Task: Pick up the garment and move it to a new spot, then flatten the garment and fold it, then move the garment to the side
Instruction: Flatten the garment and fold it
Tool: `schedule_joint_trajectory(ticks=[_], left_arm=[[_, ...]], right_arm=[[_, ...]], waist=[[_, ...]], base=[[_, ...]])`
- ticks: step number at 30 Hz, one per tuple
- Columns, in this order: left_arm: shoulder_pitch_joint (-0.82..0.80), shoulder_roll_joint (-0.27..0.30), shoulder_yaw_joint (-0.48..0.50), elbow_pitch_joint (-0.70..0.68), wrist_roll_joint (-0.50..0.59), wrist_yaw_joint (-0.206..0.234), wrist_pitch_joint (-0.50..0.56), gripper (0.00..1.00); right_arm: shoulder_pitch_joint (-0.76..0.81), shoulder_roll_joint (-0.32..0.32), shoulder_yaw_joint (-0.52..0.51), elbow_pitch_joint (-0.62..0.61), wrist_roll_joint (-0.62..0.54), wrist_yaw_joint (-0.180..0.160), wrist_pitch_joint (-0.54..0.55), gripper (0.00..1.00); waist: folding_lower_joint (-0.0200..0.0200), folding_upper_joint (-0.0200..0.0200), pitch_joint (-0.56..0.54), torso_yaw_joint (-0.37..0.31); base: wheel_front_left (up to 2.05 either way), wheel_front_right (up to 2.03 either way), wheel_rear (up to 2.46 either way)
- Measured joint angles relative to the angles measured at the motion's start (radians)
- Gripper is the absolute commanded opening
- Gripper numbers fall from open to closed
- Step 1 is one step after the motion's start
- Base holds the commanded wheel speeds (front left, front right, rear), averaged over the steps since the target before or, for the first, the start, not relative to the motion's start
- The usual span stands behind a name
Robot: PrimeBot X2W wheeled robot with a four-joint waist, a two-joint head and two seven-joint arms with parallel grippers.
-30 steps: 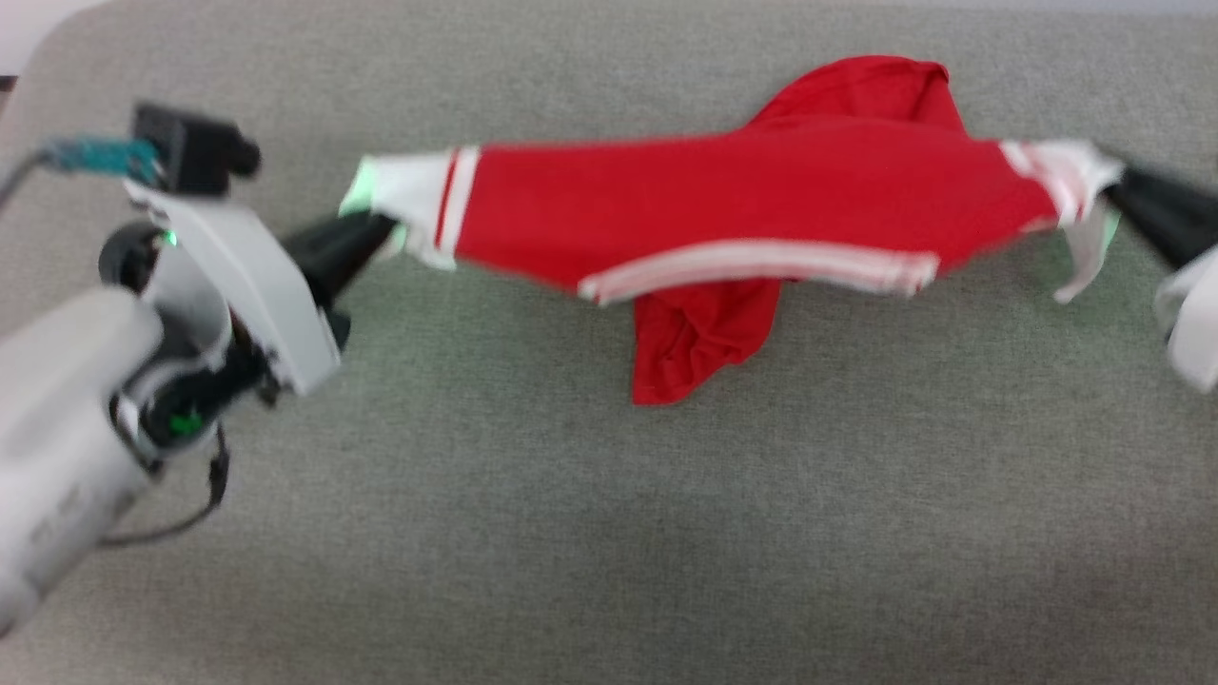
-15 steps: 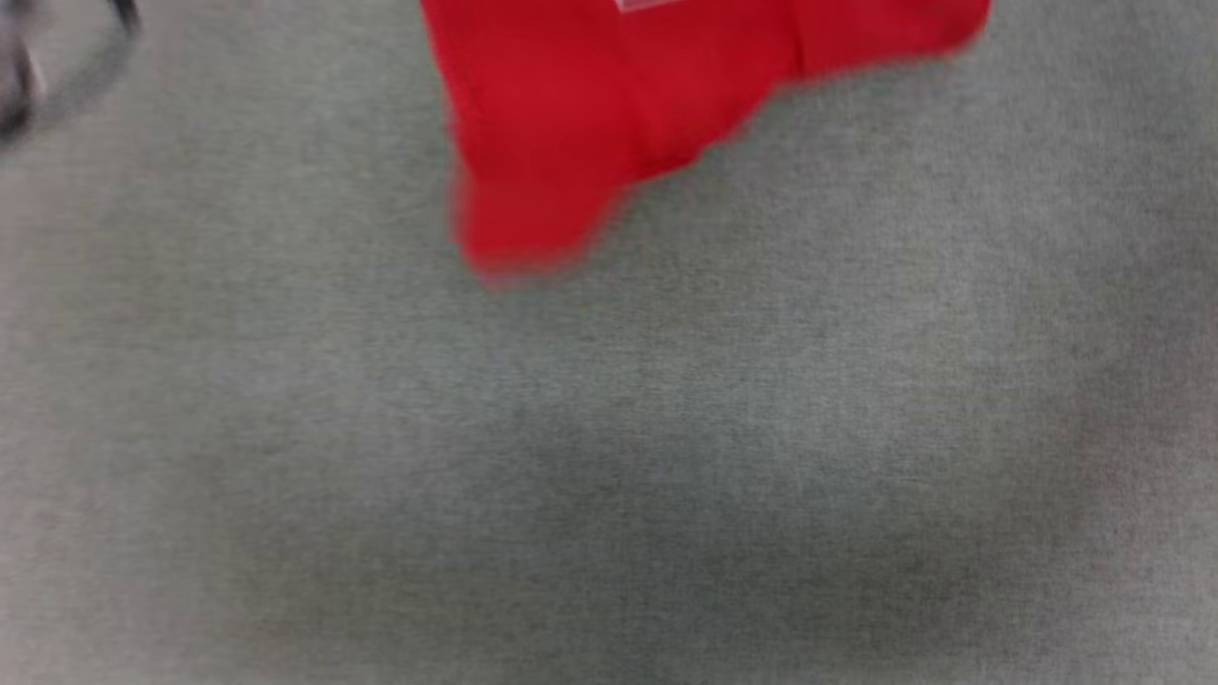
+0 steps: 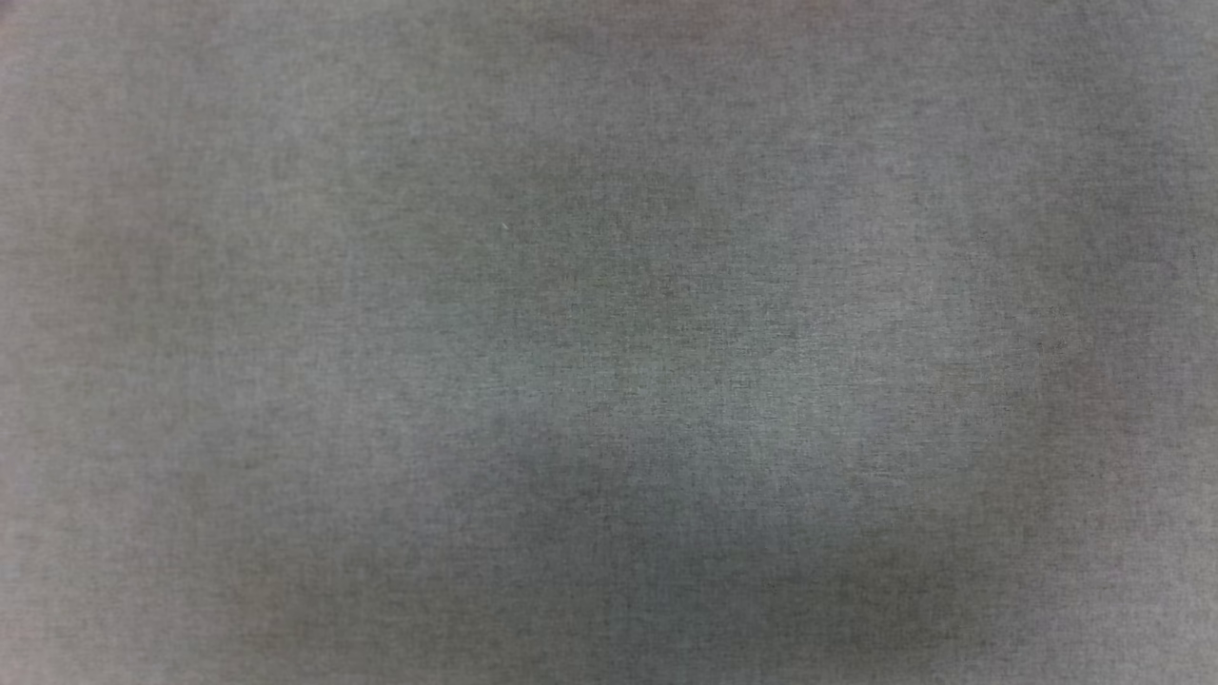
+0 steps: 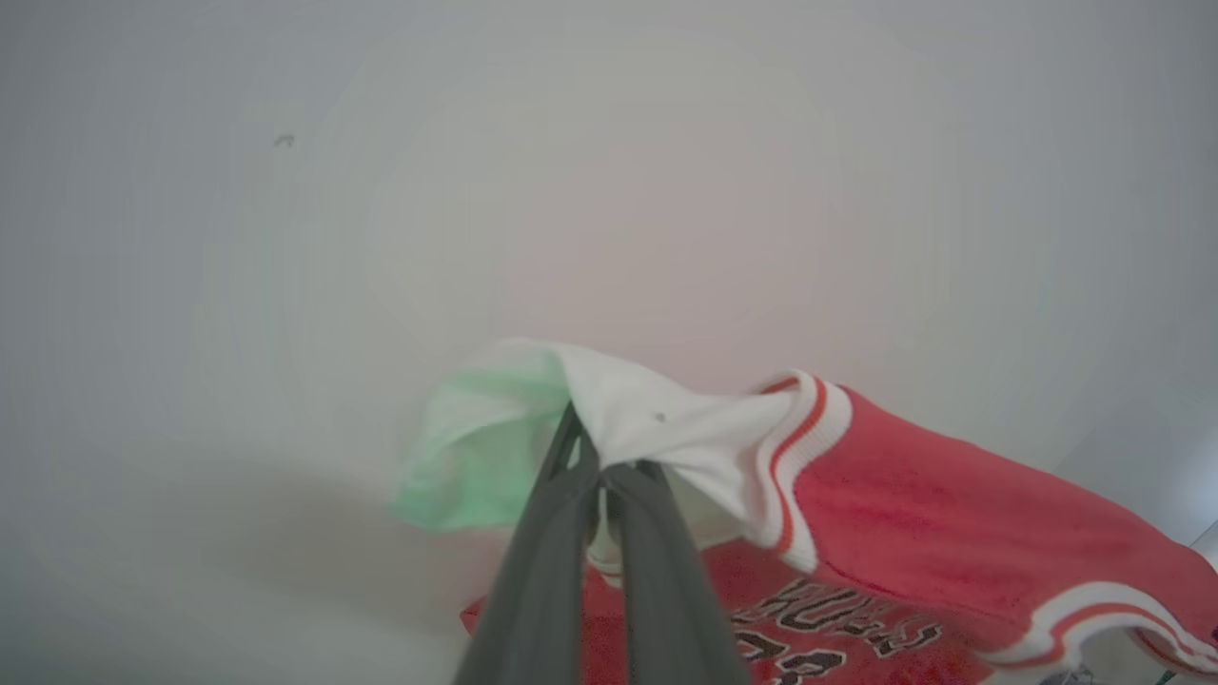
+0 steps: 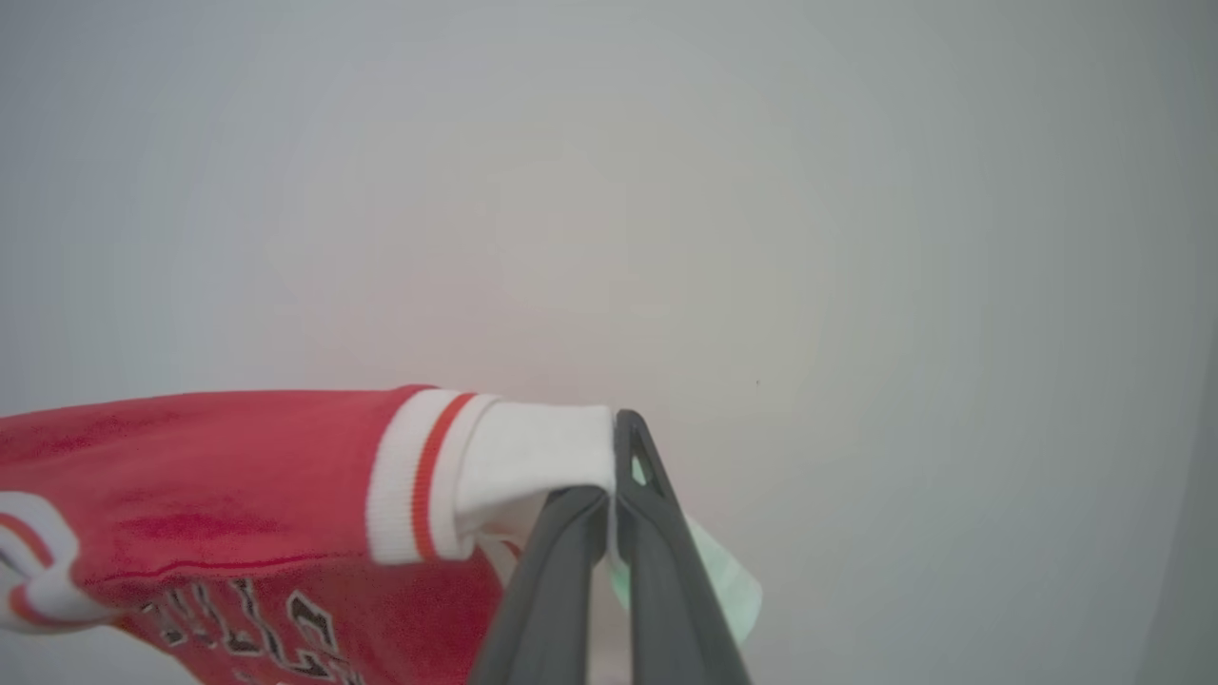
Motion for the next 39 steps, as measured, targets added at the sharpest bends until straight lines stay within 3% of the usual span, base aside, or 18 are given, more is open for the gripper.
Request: schedule_joint_trajectory(ticks=[4, 9, 19, 26, 32, 39], left_arm=[[0.186, 0.036, -0.02, -0.138, -0.019, 0.0, 0.026, 0.0], [0.472, 0.101, -0.047, -0.347, -0.052, 0.0, 0.027, 0.0], [0.893, 0.315, -0.152, -0.733, -0.024, 0.0, 0.023, 0.0], [1.104, 0.435, -0.216, -0.889, -0.015, 0.0, -0.026, 0.0], [1.234, 0.519, -0.276, -0.997, 0.009, 0.001, -0.043, 0.0], [1.341, 0.621, -0.309, -1.153, 0.018, 0.058, -0.071, 0.0]], right_arm=[[0.162, -0.038, 0.078, -0.075, 0.032, 0.0, 0.012, 0.0], [0.407, -0.136, 0.146, -0.232, 0.11, 0.0, 0.042, 0.0], [0.867, -0.334, 0.175, -0.559, 0.254, 0.0, 0.194, 0.0], [1.144, -0.474, 0.103, -0.72, 0.268, 0.0, 0.287, 0.0], [1.395, -0.555, 0.002, -0.878, 0.282, 0.0, 0.381, 0.0], [1.679, -0.599, -0.162, -1.025, 0.285, 0.0, 0.462, 0.0]], waist=[[0.0, 0.0, -0.008, 0.007], [0.0, 0.0, -0.028, 0.02], [0.0, 0.0, -0.087, 0.018], [0.0, 0.0, -0.134, 0.008], [0.0, 0.0, -0.162, -0.002], [0.0001, 0.0, -0.163, -0.009]], base=[[0.0, 0.0, 0.0], [0.0, 0.0, 0.0], [0.0, 0.0, 0.0], [0.0, 0.0, 0.0], [0.0, 0.0, 0.0], [0.0, 0.0, 0.0]])
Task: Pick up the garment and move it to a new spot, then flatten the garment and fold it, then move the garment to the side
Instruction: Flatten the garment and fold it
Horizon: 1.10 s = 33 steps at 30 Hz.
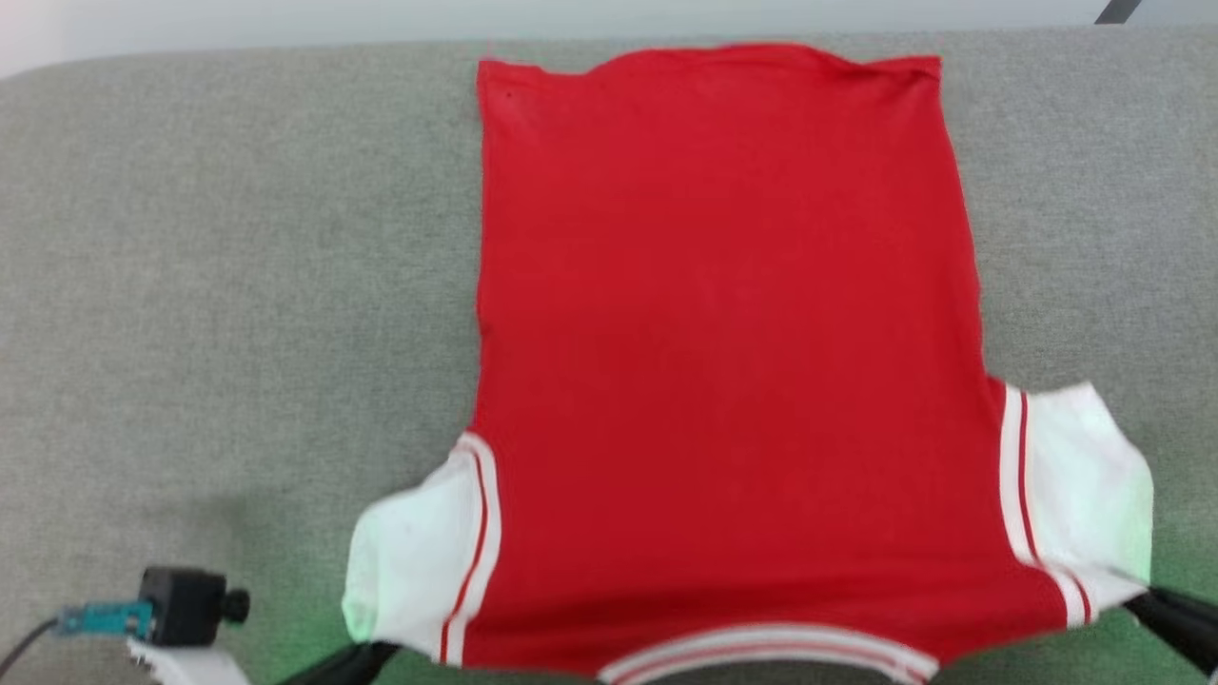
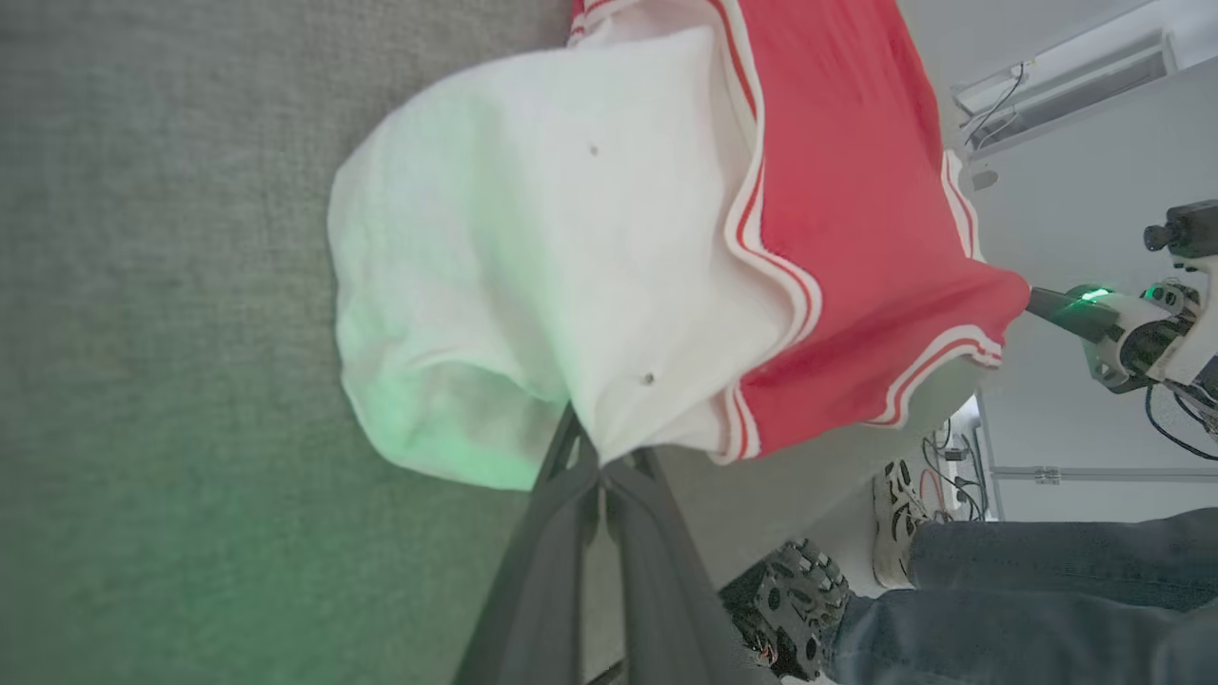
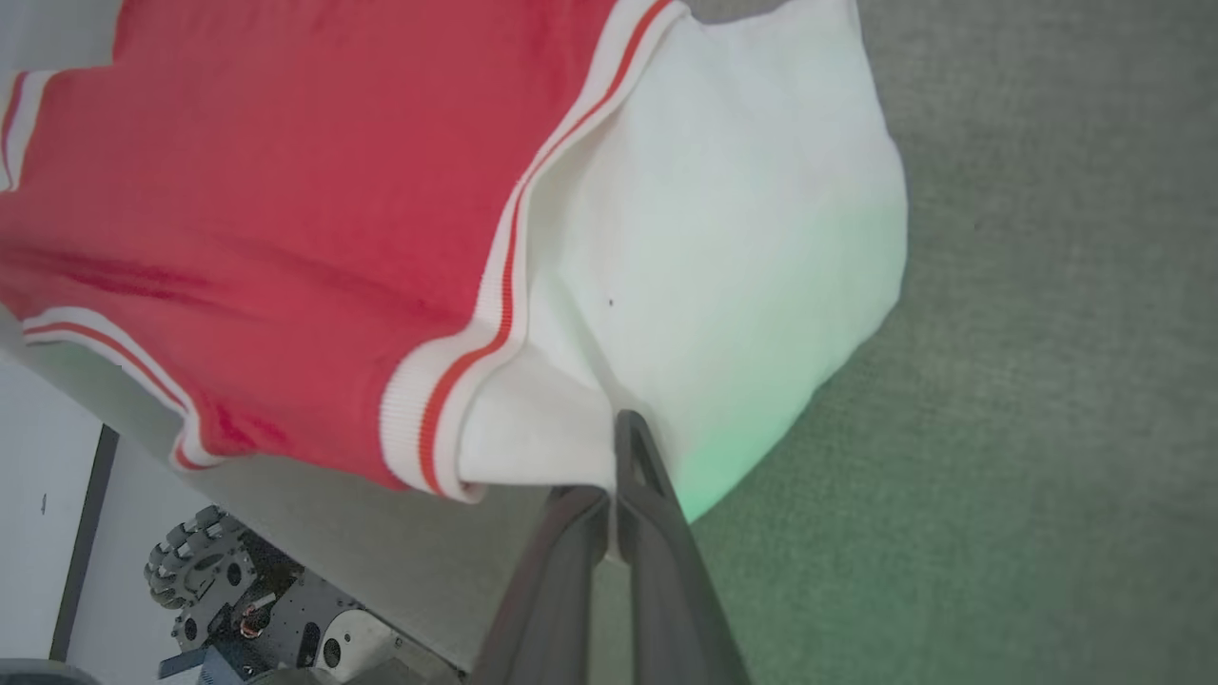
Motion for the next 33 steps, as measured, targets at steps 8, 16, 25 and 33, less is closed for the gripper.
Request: schedule_joint_trajectory(ticks=[8, 16, 25, 33], left_arm=[[0.019, 0.006, 0.002, -0.061, 0.013, 0.048, -0.007, 0.0], [-0.015, -0.135, -0.023, 0.079, 0.029, 0.044, 0.037, 0.0], [-0.05, -0.244, -0.04, 0.239, 0.058, 0.002, 0.068, 0.0], [-0.057, -0.284, -0.047, 0.31, 0.068, -0.026, 0.071, 0.0]], right_arm=[[0.162, 0.098, -0.183, -0.105, -0.105, 0.0, 0.158, 0.0], [0.103, 0.289, -0.196, -0.043, -0.291, 0.0, 0.381, 0.0], [0.053, 0.377, -0.2, 0.017, -0.397, 0.001, 0.448, 0.0], [0.032, 0.388, -0.174, 0.034, -0.449, 0.002, 0.451, 0.0]], waist=[[0.0, 0.0, 0.016, 0.002], [0.0, 0.0, 0.025, 0.002], [-0.0001, 0.0, 0.033, 0.023], [-0.0001, 0.0, 0.032, 0.012]], base=[[0.0, 0.0, 0.0], [0.0, 0.0, 0.0], [0.0, 0.0, 0.0], [0.0, 0.0, 0.0]])
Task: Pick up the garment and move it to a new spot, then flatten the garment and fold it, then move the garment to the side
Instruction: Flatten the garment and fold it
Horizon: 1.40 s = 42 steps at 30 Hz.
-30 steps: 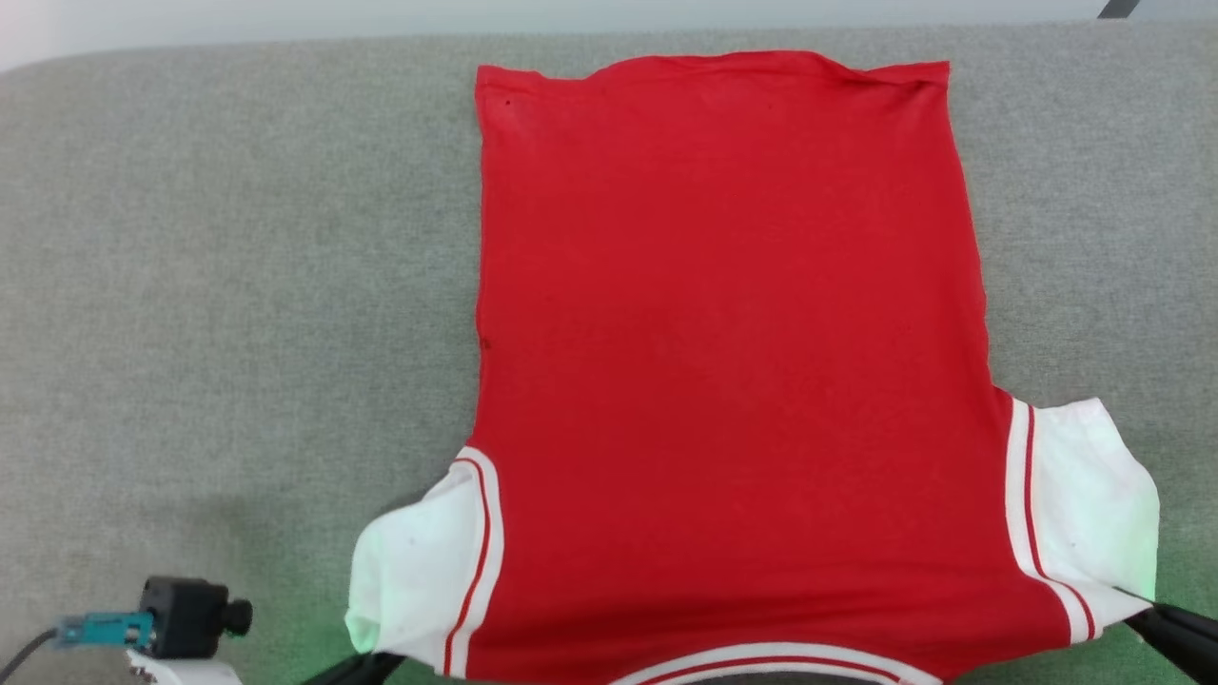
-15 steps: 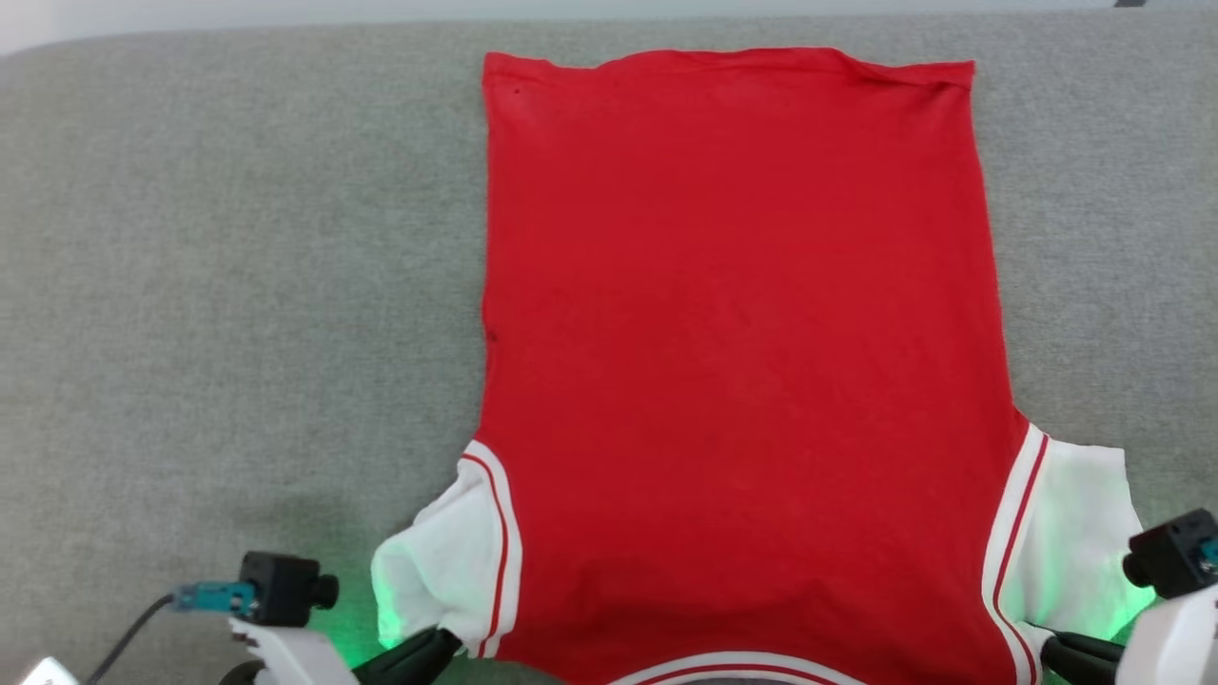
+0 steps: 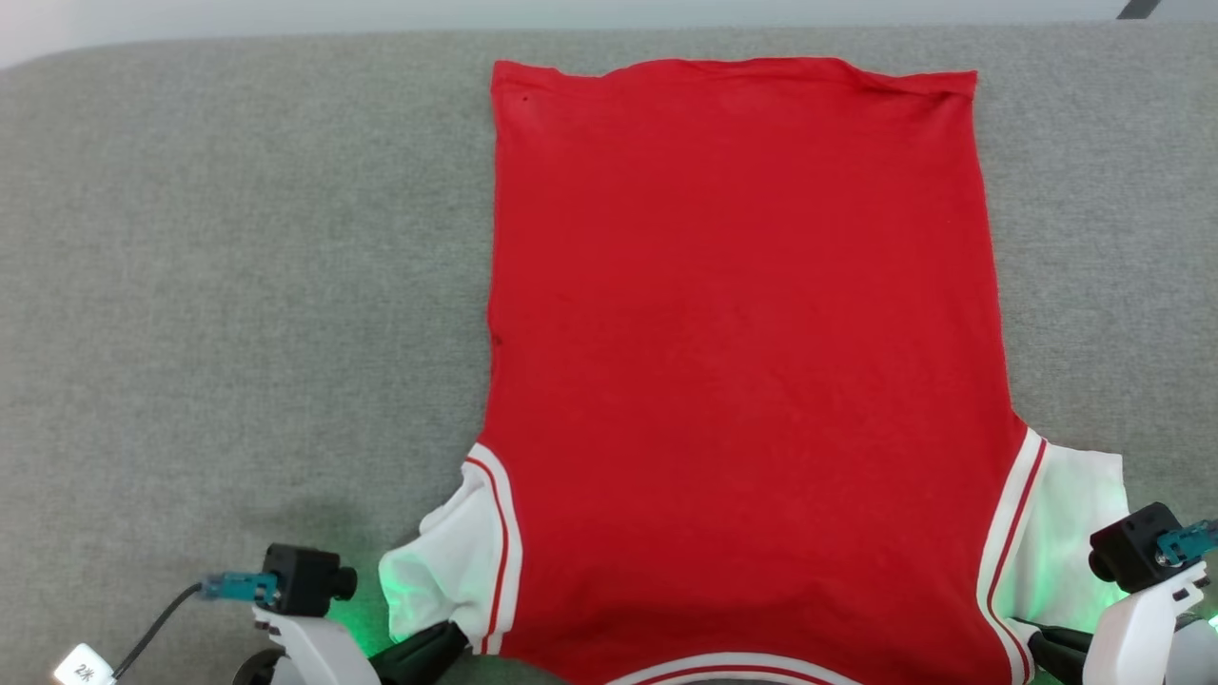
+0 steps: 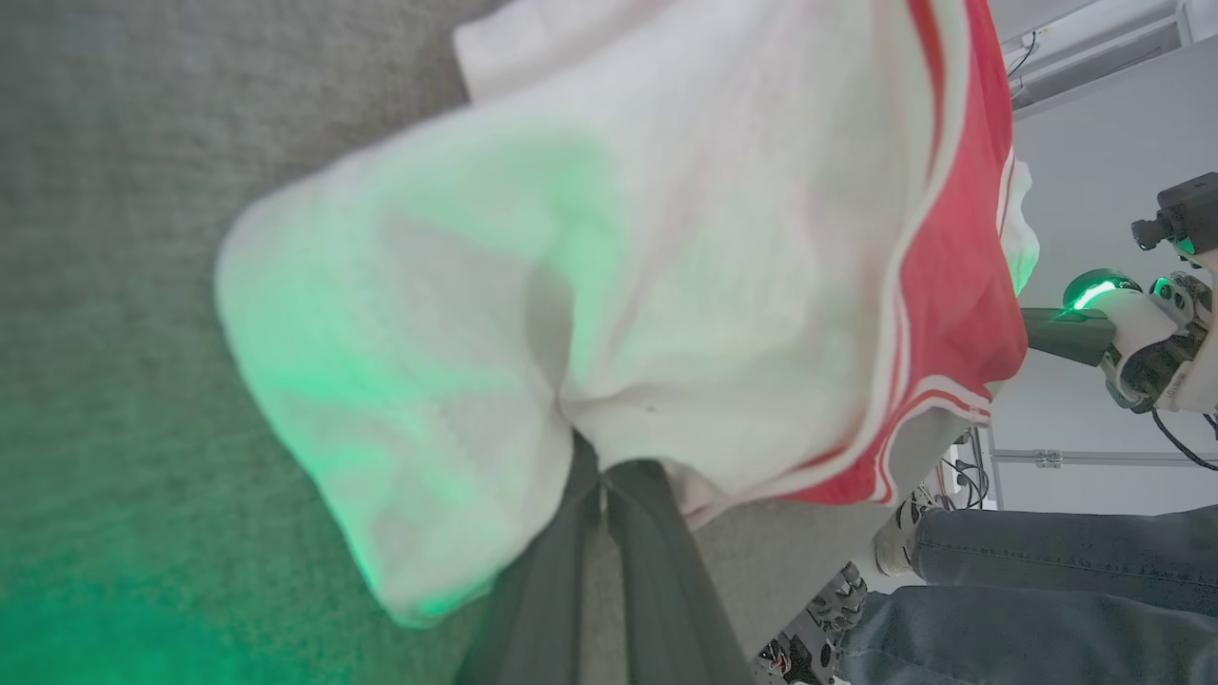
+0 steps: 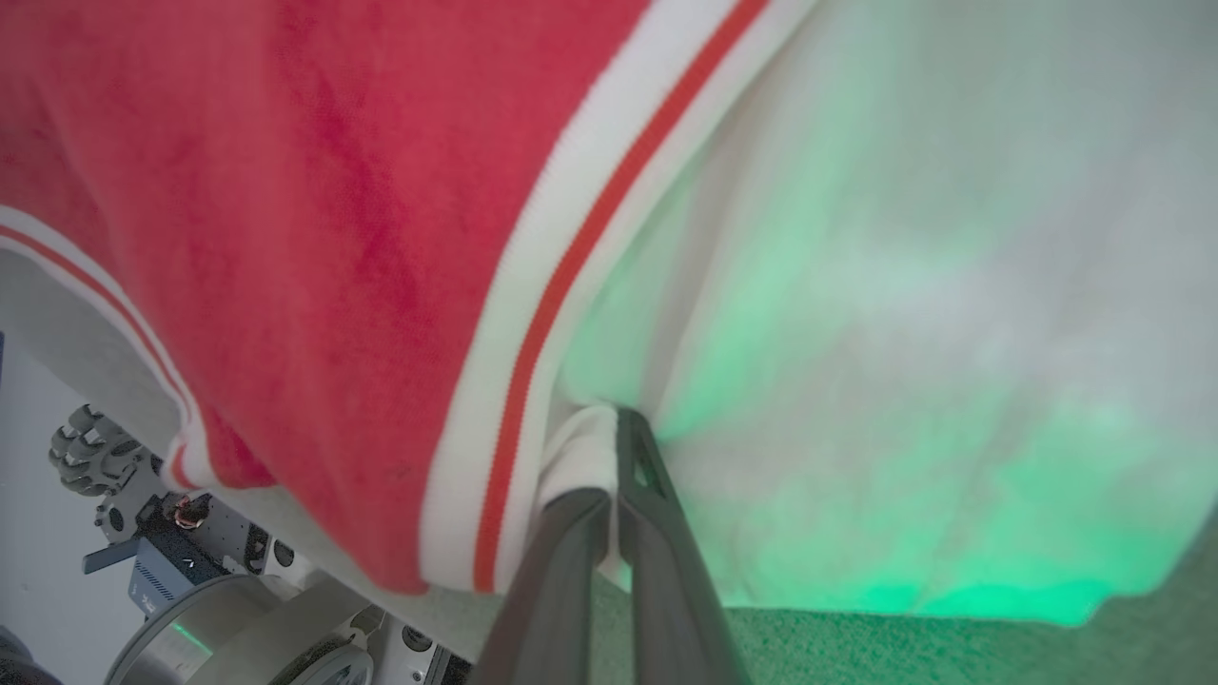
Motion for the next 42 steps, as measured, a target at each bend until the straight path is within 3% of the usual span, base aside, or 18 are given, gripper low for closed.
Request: schedule_joint_trajectory(ticks=[6, 7, 8, 9, 14, 20, 26, 30, 36, 42], left_arm=[[0.004, 0.0, 0.002, 0.012, -0.004, -0.01, -0.008, 0.0], [0.004, 0.001, 0.002, 0.012, -0.005, -0.012, -0.008, 0.0], [0.006, 0.003, 0.002, 0.012, -0.006, -0.014, -0.011, 0.0], [0.008, 0.005, 0.004, 0.009, -0.006, -0.014, -0.013, 0.0], [0.016, 0.015, 0.006, -0.011, -0.006, -0.014, -0.021, 0.0], [0.013, 0.015, 0.007, -0.04, 0.011, -0.002, -0.024, 0.0], [-0.017, 0.009, 0.005, -0.07, 0.04, 0.009, -0.011, 0.0], [-0.043, 0.007, 0.004, -0.09, 0.062, 0.009, 0.0, 0.0], [-0.091, -0.004, 0.004, -0.113, 0.092, 0.001, 0.018, 0.0], [-0.131, -0.022, 0.006, -0.128, 0.119, -0.017, 0.025, 0.0]], right_arm=[[-0.001, 0.006, 0.001, -0.011, -0.011, 0.0, -0.009, 0.0], [0.0, 0.007, -0.001, -0.018, -0.017, 0.0, -0.017, 0.28], [0.002, 0.009, -0.006, -0.027, -0.023, 0.0, -0.025, 0.95], [0.003, 0.007, -0.007, -0.041, -0.029, -0.001, -0.025, 1.0], [0.031, -0.033, -0.113, -0.158, 0.03, -0.002, 0.004, 1.0], [0.057, -0.088, -0.346, -0.318, 0.179, -0.002, 0.137, 1.0], [-0.143, -0.099, -0.471, -0.316, 0.276, -0.002, 0.256, 1.0], [-0.409, -0.089, -0.43, -0.186, 0.171, -0.002, 0.275, 1.0], [-0.839, 0.086, -0.272, 0.17, -0.001, -0.002, 0.322, 1.0], [-1.112, 0.135, -0.191, 0.5, -0.202, -0.002, 0.353, 1.0]], waist=[[0.0, 0.0, -0.001, -0.018], [0.0, 0.0, -0.001, -0.021], [0.0, 0.0, 0.0, -0.023], [0.0, 0.0, 0.0, -0.025], [0.0, 0.0, 0.001, -0.024], [0.0, 0.0, 0.009, -0.002], [0.0, 0.0, 0.035, 0.032], [0.0, 0.0, 0.068, 0.053], [0.0, 0.0, 0.136, 0.085], [0.0, 0.0, 0.21, 0.126]], base=[[0.0, 0.0, 0.0], [0.0, 0.0, 0.0], [0.0, 0.0, 0.0], [0.0, 0.0, 0.0], [0.0, 0.0, 0.0], [0.0, 0.0, 0.0], [0.0, 0.0, 0.0], [0.0, 0.0, 0.0], [0.0, 0.0, 0.0], [0.0, 0.0, 0.0]])
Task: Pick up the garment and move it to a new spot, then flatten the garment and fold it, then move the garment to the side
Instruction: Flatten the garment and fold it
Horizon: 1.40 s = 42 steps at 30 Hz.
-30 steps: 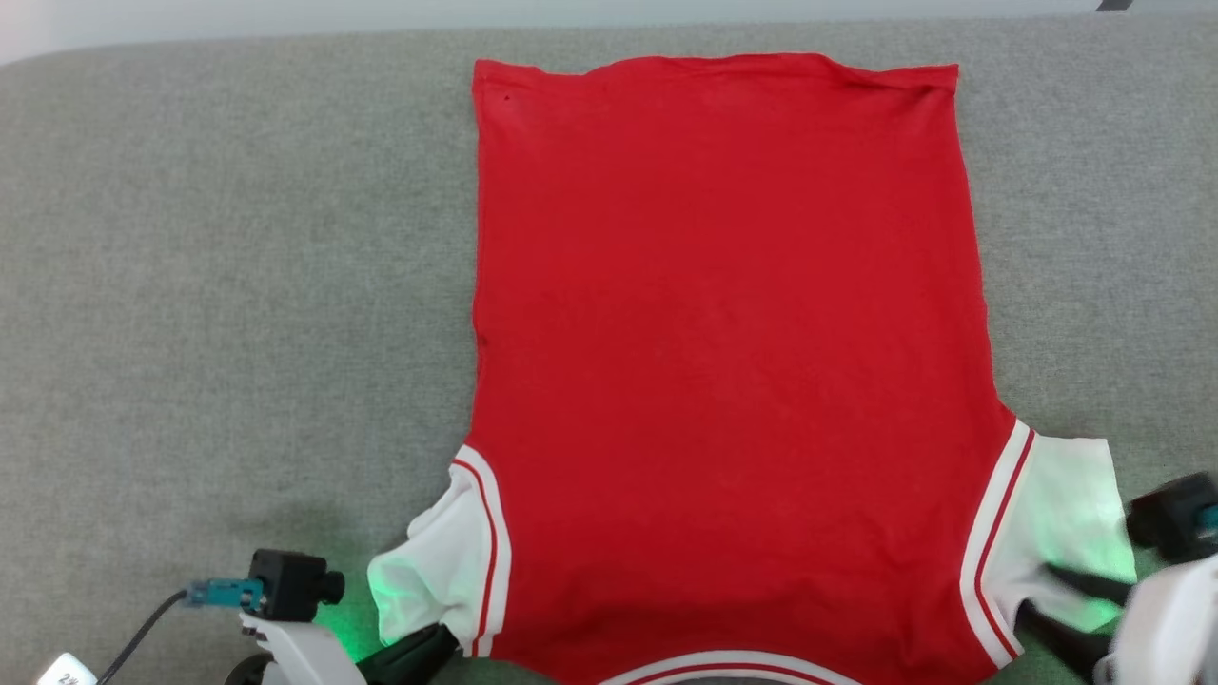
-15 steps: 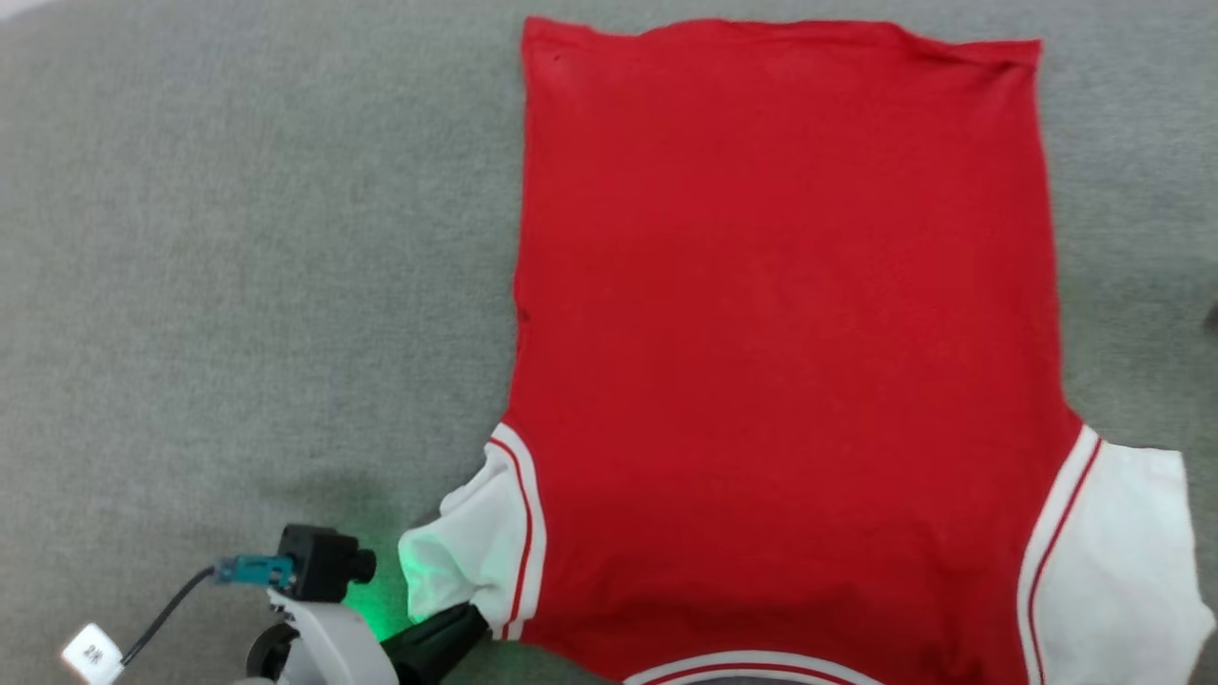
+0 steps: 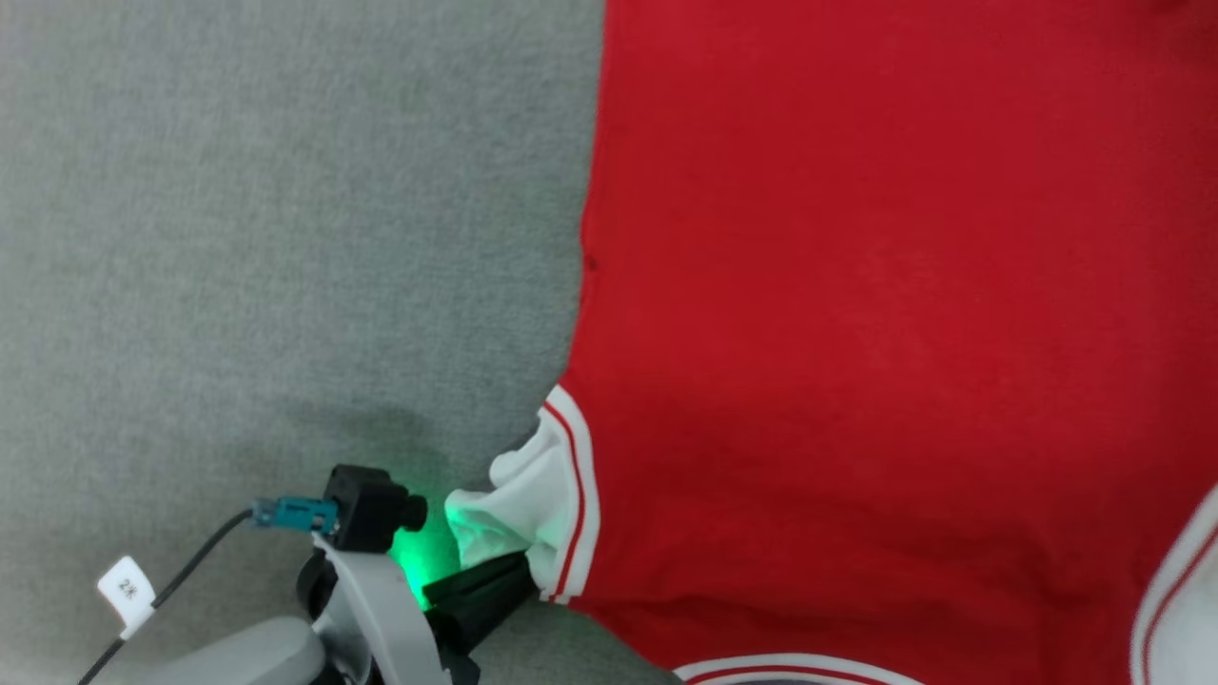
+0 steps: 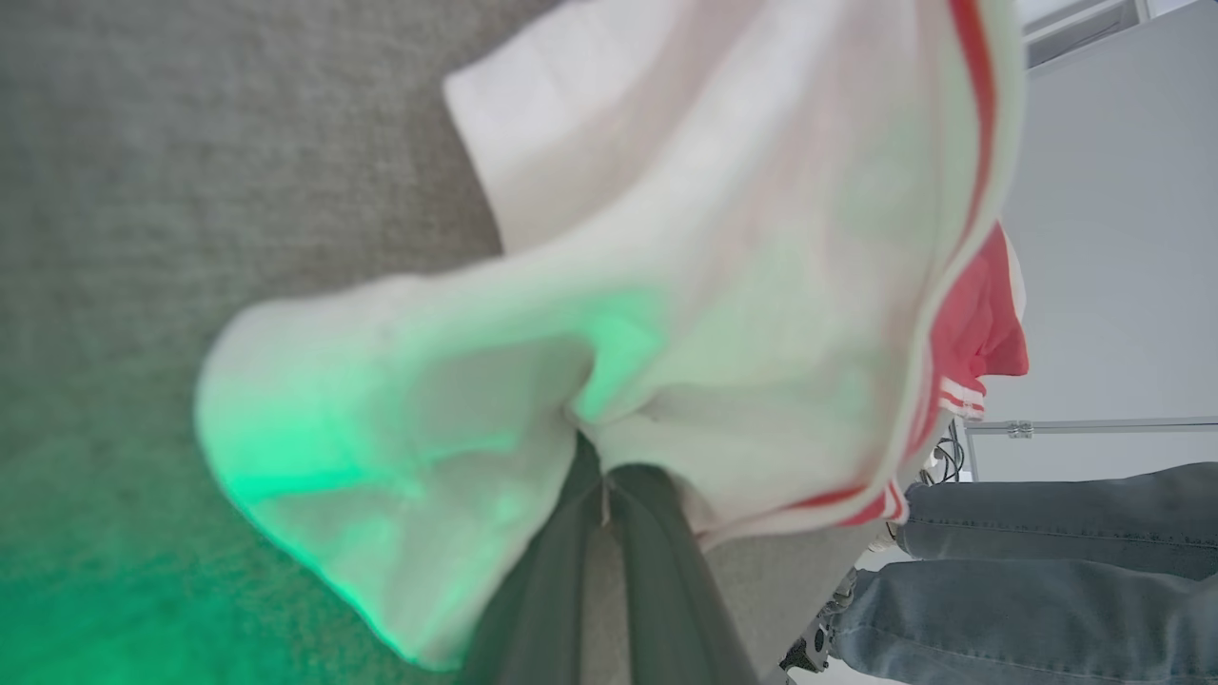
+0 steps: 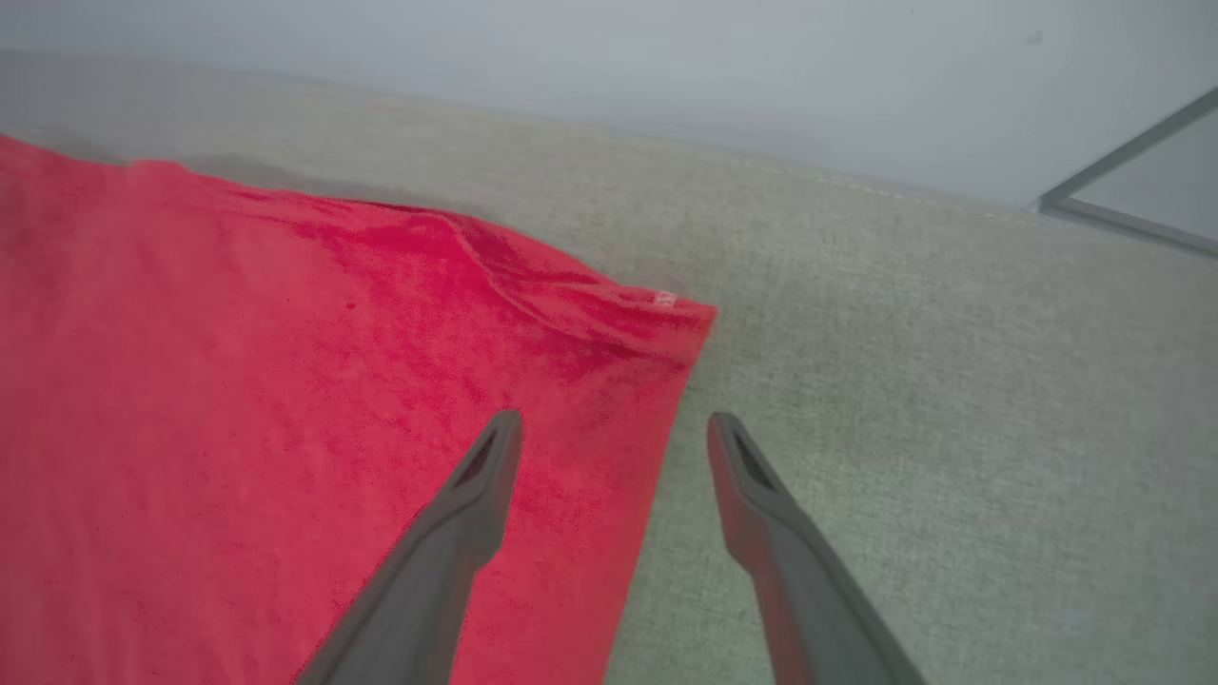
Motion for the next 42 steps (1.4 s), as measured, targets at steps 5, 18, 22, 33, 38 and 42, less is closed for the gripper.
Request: schedule_joint_trajectory(ticks=[5, 18, 22, 33, 38, 42], left_arm=[[-0.02, -0.02, 0.006, -0.01, 0.012, -0.015, -0.006, 0.0], [-0.05, -0.053, 0.01, 0.004, 0.021, -0.04, -0.024, 0.0], [-0.047, -0.058, 0.009, 0.019, 0.021, -0.044, -0.043, 0.0], [0.015, -0.066, 0.022, 0.094, 0.004, -0.037, -0.095, 0.0], [0.045, -0.061, 0.021, 0.111, -0.011, -0.01, -0.098, 0.0], [0.07, -0.046, 0.025, 0.114, -0.022, 0.009, -0.103, 0.0]], right_arm=[[-0.106, 0.011, 0.029, 0.174, -0.096, 0.0, 0.002, 1.0], [-0.18, 0.009, 0.033, 0.34, -0.148, -0.001, -0.087, 0.0], [-0.171, 0.016, 0.056, 0.36, -0.129, -0.001, -0.126, 0.0], [0.091, -0.124, 0.215, 0.159, 0.099, 0.0, -0.155, 0.0], [0.302, -0.23, 0.225, -0.016, 0.221, 0.0, -0.121, 0.0], [0.498, -0.288, 0.199, -0.173, 0.313, 0.0, -0.086, 0.0]], waist=[[0.0, 0.0, 0.052, 0.037], [0.0, 0.0, 0.119, 0.082], [0.0, 0.0, 0.097, 0.073], [-0.0001, 0.0, -0.037, 0.031], [0.0, 0.0, -0.108, 0.004], [0.0, 0.0, -0.159, -0.023]], base=[[0.0, 0.0, 0.0], [0.0, 0.0, 0.0], [0.0, 0.0, 0.0], [0.0, 0.0, 0.0], [0.0, 0.0, 0.0], [0.0, 0.0, 0.0]])
